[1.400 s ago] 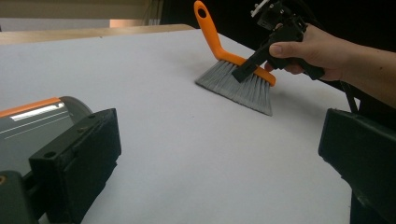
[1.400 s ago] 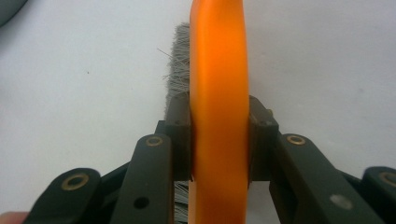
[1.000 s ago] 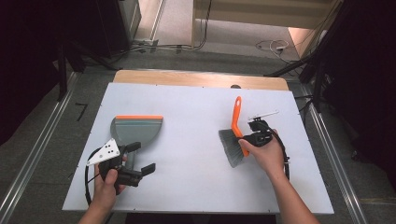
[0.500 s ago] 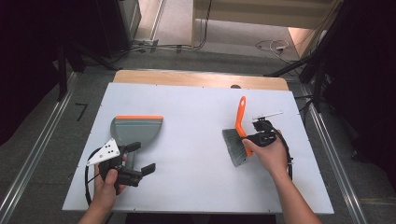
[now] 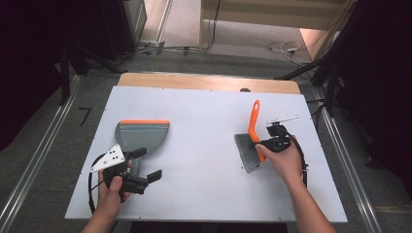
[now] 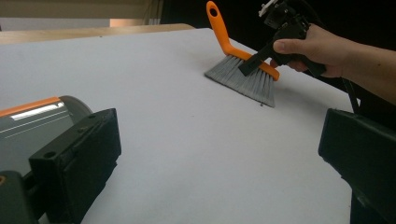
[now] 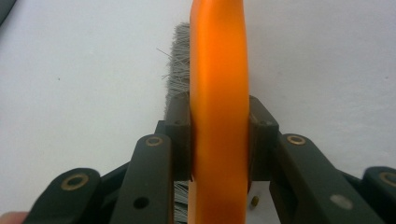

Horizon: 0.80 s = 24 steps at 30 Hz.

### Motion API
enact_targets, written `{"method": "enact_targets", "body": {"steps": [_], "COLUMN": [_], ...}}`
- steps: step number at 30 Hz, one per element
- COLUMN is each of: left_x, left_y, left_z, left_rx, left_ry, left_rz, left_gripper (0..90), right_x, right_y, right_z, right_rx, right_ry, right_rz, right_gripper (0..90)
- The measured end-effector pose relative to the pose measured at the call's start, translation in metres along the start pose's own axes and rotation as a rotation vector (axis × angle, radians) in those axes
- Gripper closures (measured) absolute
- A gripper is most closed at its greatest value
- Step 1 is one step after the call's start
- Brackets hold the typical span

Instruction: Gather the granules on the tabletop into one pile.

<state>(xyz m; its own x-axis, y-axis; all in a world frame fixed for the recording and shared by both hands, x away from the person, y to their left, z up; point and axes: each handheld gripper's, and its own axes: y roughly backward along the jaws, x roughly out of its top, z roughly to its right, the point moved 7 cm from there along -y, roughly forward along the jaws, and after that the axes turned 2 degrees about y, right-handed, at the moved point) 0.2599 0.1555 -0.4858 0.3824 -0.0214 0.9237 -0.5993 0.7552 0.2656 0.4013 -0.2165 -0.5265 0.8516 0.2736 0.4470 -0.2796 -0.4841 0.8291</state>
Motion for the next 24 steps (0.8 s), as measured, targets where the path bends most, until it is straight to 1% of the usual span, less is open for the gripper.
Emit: {"method": "enact_targets", "body": {"steps": [16,22,24], "left_x": [-0.001,0.0,-0.001], "left_y": [0.0,-0.001,-0.002], "left_z": [0.0,-0.001,-0.001], "left_rx": [0.001,0.001,0.002], "left_ry": [-0.003,0.0,-0.001], "left_rz": [-0.006,-0.004,-0.006], "left_gripper": [0.2,0.2,0.2], "right_x": [-0.001,0.001,0.003], "right_y": [0.004,0.009,0.012], "right_z": [0.008,0.001,-0.004], "right_rx": [-0.011,0.024,0.03], "right_ry": [-0.013,-0.02,-0.005], "right_rz": [0.008,0.022,0.03], "right_gripper": [66.7,67.1,67.5]}}
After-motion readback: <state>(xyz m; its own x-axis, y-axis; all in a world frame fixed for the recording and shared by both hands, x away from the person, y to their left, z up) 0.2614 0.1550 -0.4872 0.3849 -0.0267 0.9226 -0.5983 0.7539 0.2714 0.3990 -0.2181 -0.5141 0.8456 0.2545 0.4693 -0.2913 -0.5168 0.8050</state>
